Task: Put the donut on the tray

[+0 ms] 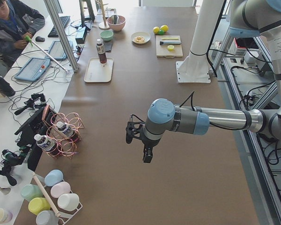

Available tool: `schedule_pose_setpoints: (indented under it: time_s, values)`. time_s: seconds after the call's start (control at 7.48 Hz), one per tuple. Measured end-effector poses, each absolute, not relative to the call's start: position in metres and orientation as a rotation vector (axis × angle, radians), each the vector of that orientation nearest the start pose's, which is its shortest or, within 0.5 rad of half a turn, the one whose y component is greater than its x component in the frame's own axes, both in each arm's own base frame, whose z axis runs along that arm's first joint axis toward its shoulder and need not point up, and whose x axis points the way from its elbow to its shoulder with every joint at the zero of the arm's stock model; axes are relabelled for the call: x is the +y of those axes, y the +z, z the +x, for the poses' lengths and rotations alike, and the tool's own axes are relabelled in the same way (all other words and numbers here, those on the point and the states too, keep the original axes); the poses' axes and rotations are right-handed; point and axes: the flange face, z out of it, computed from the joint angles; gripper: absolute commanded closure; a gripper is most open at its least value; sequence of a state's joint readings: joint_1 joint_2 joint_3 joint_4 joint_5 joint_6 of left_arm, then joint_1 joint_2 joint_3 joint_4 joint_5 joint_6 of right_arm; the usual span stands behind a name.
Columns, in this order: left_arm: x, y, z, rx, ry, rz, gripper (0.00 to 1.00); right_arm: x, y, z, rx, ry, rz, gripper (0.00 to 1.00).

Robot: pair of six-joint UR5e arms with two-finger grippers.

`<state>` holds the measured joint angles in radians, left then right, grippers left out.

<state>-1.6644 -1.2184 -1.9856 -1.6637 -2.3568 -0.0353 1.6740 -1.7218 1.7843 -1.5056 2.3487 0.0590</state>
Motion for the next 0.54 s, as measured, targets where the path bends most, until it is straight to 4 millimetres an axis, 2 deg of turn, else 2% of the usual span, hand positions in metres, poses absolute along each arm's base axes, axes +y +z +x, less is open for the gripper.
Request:
schedule_pose_setpoints:
  time_s: [0.54]
  values:
    - [-0.3468, 0.5879, -0.0949, 0.784, -0.057, 0.174, 0.02, -0.4264, 0.6162, 0.1063, -0.784, 0.102, 0.136, 0.0]
